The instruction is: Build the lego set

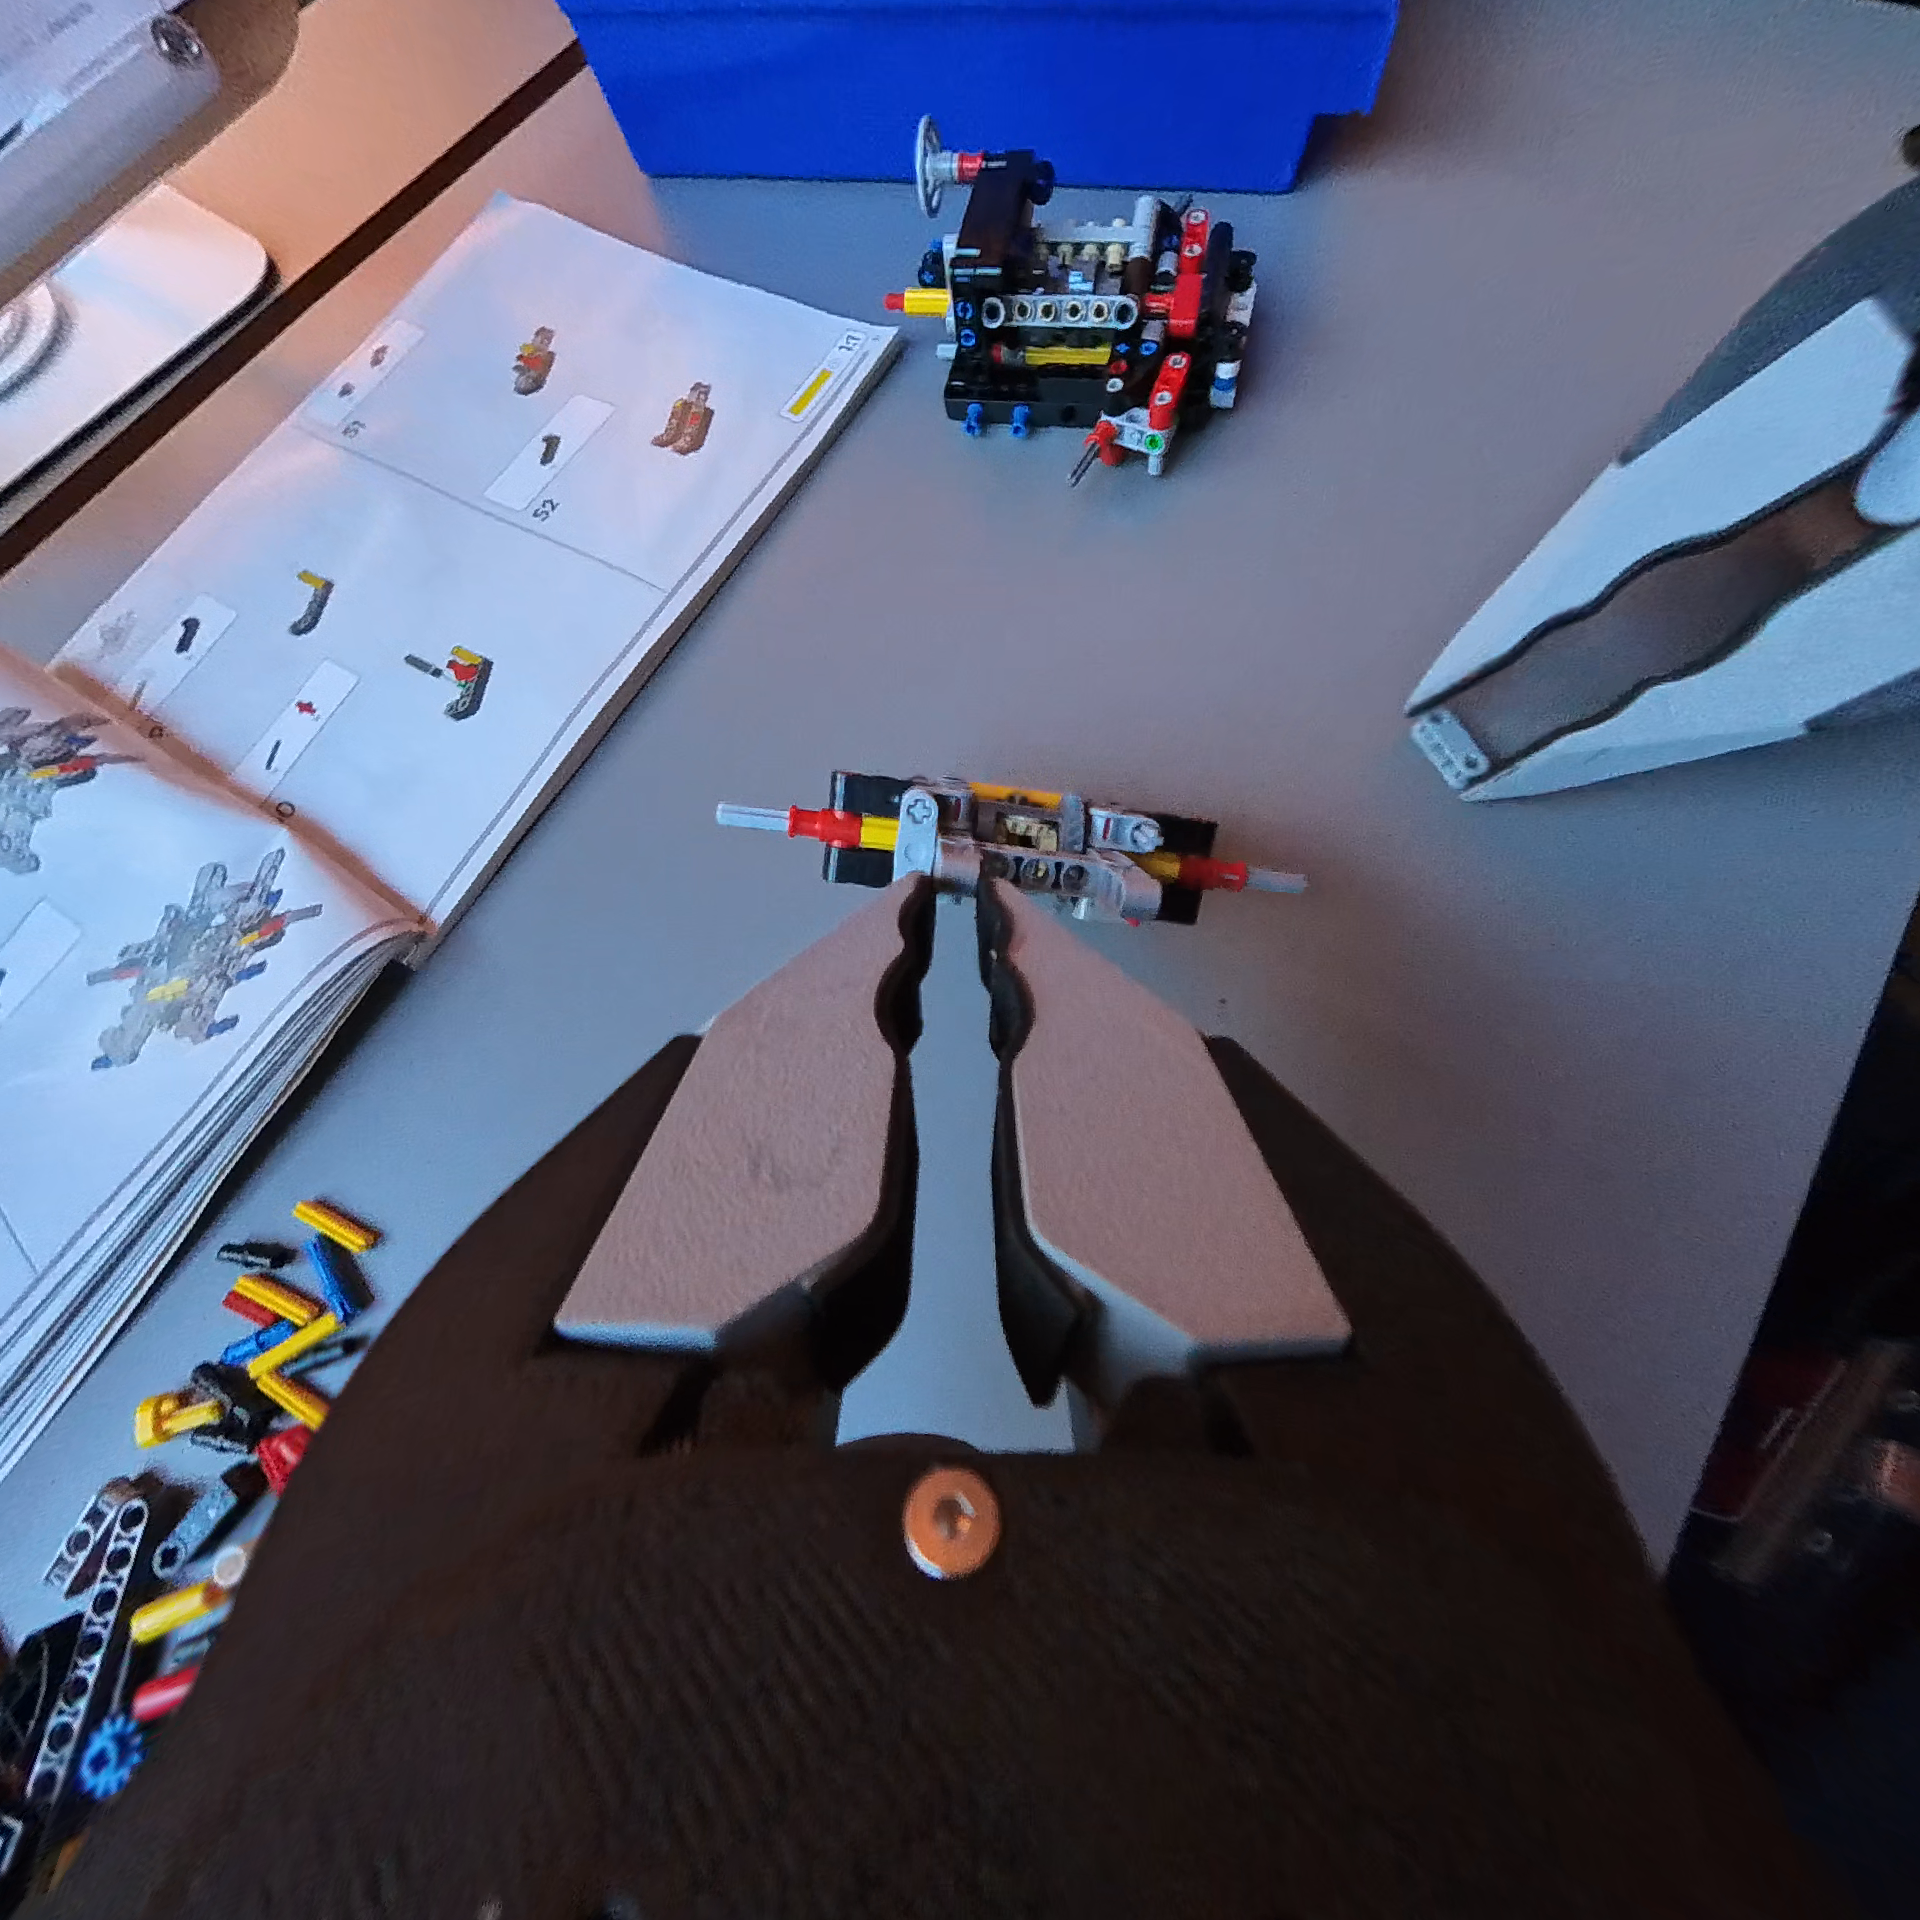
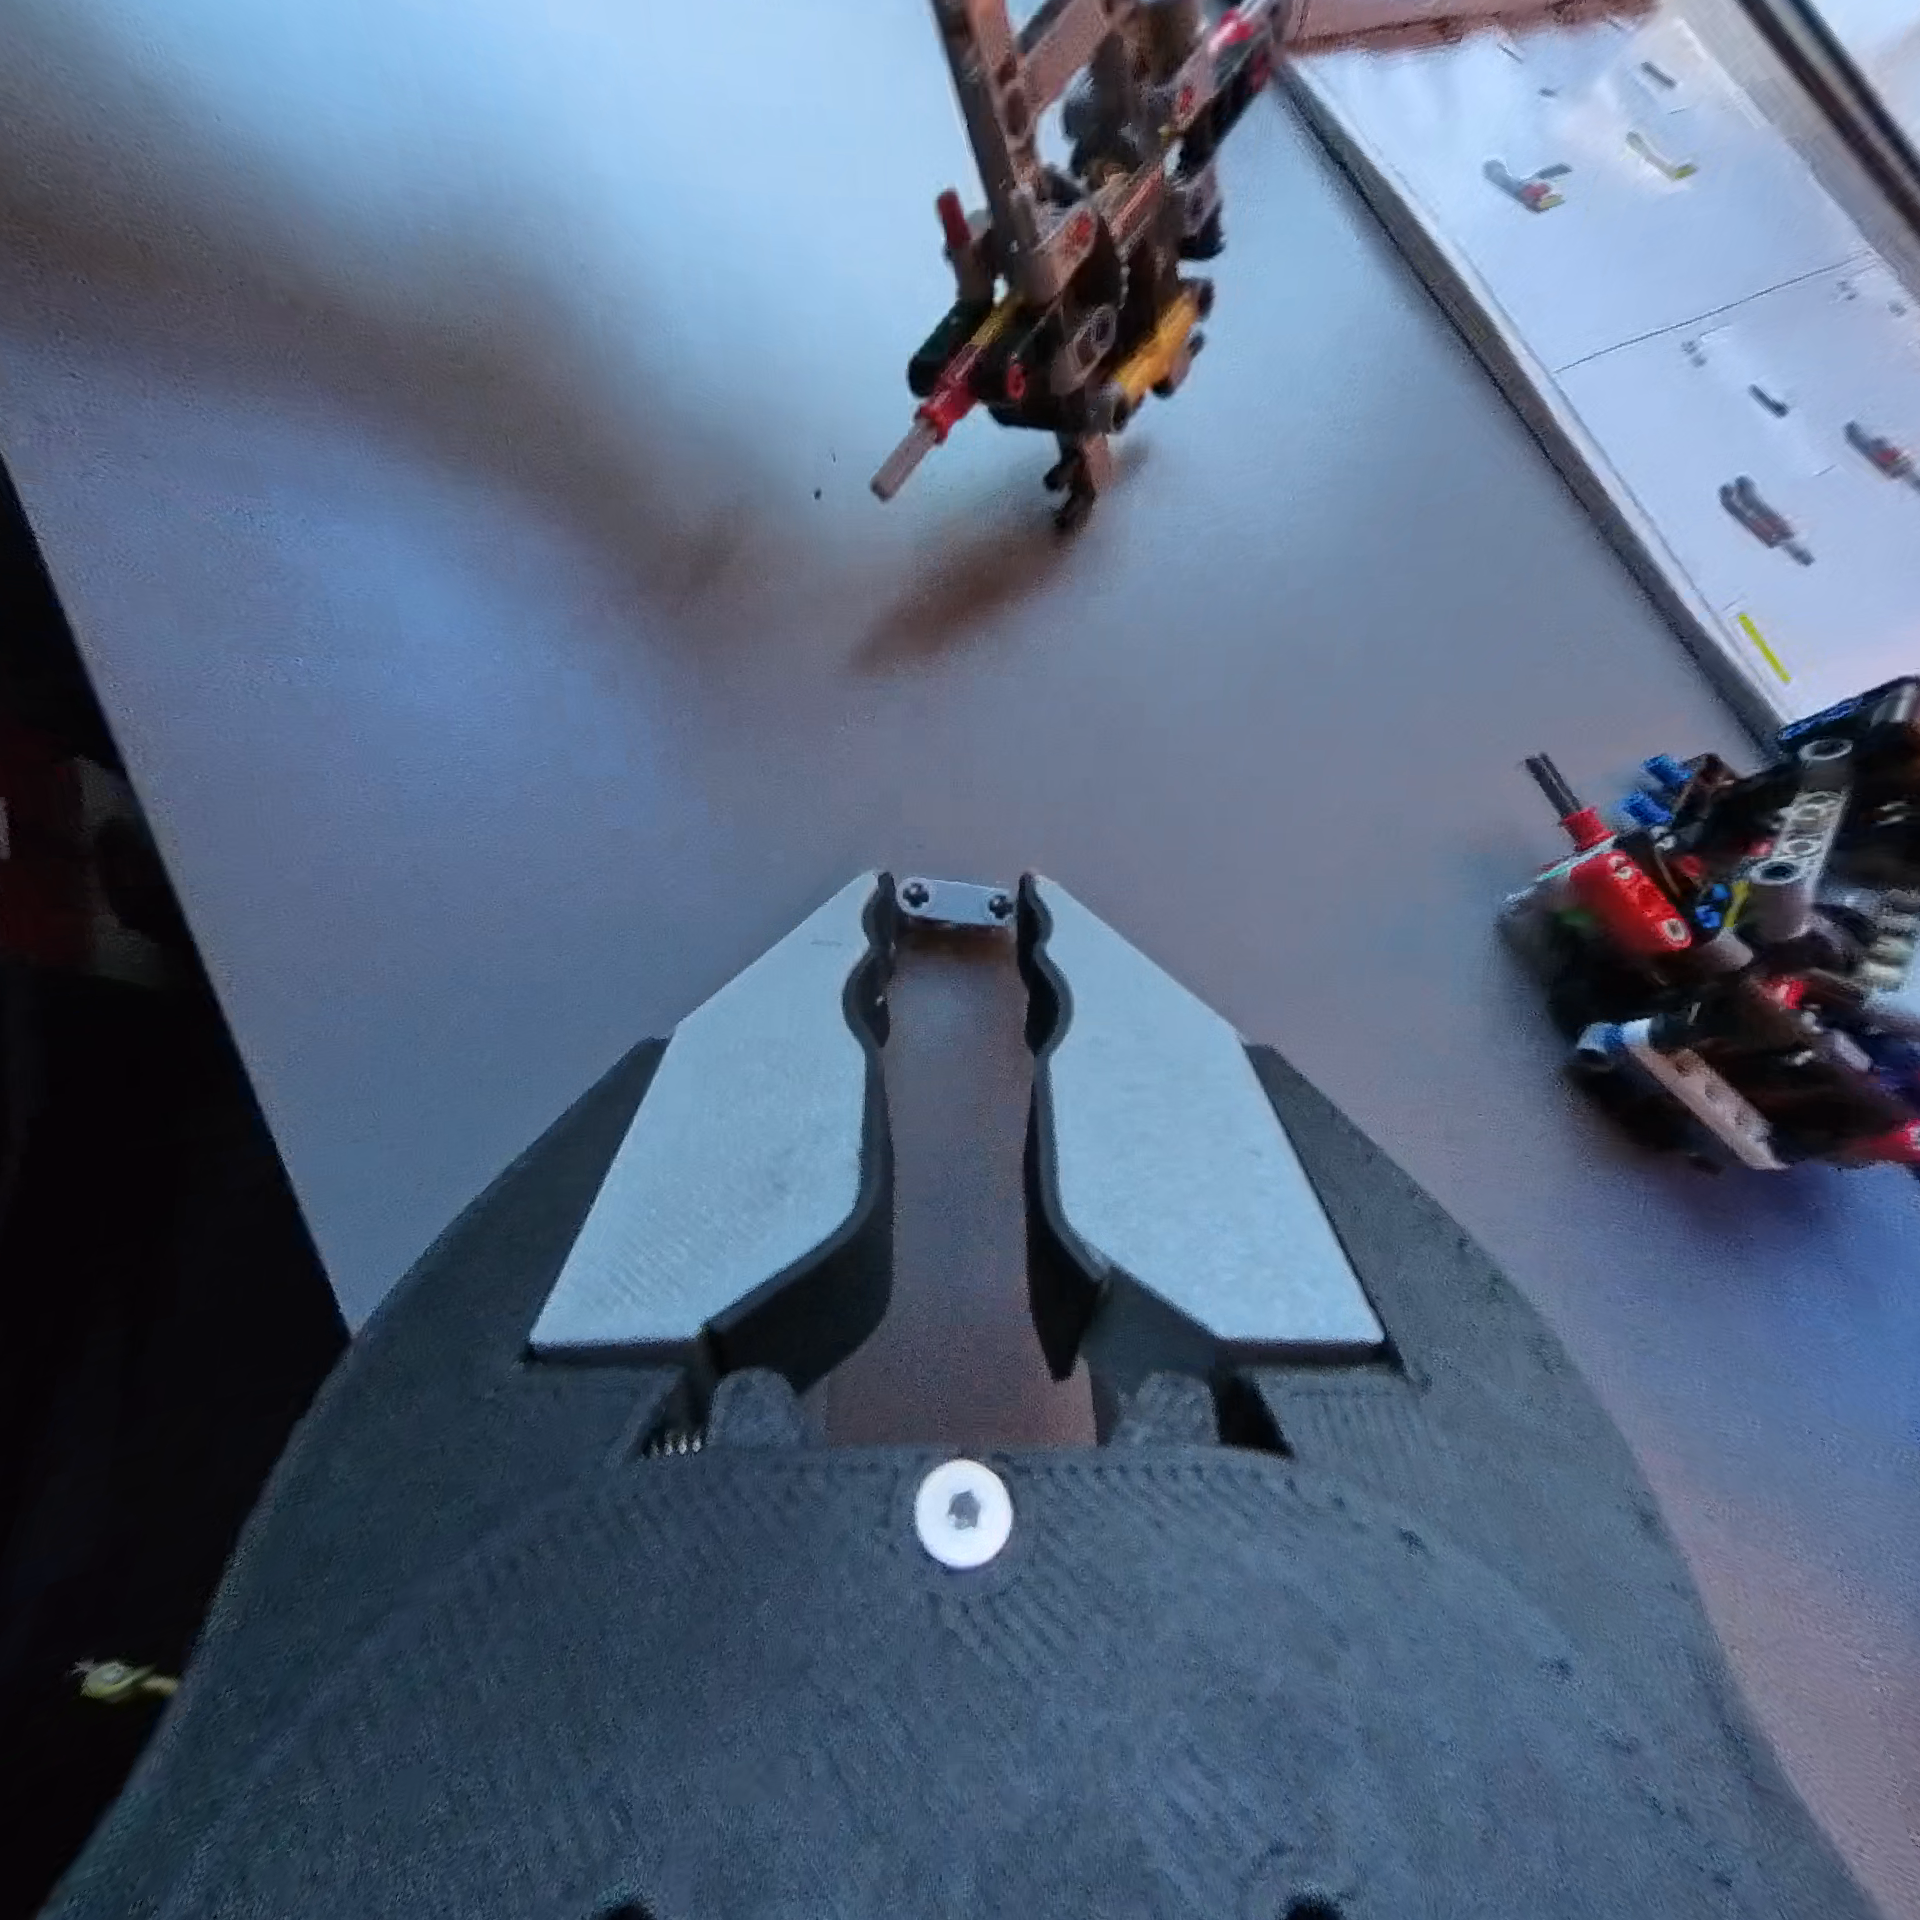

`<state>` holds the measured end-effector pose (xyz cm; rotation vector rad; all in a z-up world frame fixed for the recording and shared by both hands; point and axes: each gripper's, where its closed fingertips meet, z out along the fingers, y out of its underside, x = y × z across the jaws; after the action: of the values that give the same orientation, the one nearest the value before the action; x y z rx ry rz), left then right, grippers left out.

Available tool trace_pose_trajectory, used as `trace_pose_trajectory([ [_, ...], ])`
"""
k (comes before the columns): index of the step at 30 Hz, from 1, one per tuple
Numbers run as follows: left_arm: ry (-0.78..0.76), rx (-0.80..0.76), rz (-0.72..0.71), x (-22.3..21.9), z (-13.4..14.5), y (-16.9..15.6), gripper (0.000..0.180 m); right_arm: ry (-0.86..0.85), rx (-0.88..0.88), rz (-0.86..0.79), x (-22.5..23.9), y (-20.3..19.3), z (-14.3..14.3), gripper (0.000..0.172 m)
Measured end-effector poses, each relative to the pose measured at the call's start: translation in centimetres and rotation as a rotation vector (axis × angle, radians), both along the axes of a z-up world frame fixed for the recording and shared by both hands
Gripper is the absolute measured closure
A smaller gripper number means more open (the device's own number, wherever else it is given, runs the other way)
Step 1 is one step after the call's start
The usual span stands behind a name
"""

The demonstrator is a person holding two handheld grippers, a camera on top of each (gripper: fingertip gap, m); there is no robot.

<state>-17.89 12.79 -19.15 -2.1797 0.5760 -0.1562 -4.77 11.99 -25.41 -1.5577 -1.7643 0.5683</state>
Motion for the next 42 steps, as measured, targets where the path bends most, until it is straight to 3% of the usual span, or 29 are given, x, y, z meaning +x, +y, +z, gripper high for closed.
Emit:
trace_pose_trajectory([
  [13, -0.074, -0.088, 0.009, 0.4, -0.6, -1.0, 0.175, -0.014, 0.020, -0.030, 0.1, 0.4, 0.9, 0.126],
  [16, -0.089, -0.098, 0.009, 0.6, -0.8, -1.2, 0.175, 0.021, 0.033, -0.022, -0.6, -0.2, 2.1, 0.129],
  [19, -0.108, -0.108, 0.010, 0.6, -1.0, -1.3, 0.175, -0.061, 0.001, -0.037, -0.3, 0.1, 0.5, 0.124],
  [22, -0.119, -0.111, 0.009, 0.6, -1.0, -1.5, 0.175, -0.008, -0.027, -0.054, -0.2, 0.4, 0.9, 0.121],
  [27, -0.138, -0.125, 0.010, 0.6, -1.0, -1.8, 0.175, 0.111, 0.065, -0.035, -2.0, -0.6, 4.2, 0.127],
  [31, -0.192, -0.146, 0.014, 0.8, -1.0, -1.8, 0.175, 0.098, 0.149, 0.014, -4.7, -3.1, 4.4, 0.132],
  [36, -0.208, -0.153, 0.010, 1.0, -1.0, -2.1, 0.175, 0.070, 0.300, -0.041, -6.5, -2.5, 4.2, 0.166],
  [38, -0.210, -0.152, 0.016, 0.9, -0.9, -2.1, 0.175, 0.050, 0.309, -0.050, -6.8, -2.3, 3.8, 0.167],
  [42, -0.229, -0.158, 0.023, 0.6, -0.8, -2.2, 0.175, 0.086, 0.232, -0.041, -6.8, -3.0, 4.3, 0.149],
])
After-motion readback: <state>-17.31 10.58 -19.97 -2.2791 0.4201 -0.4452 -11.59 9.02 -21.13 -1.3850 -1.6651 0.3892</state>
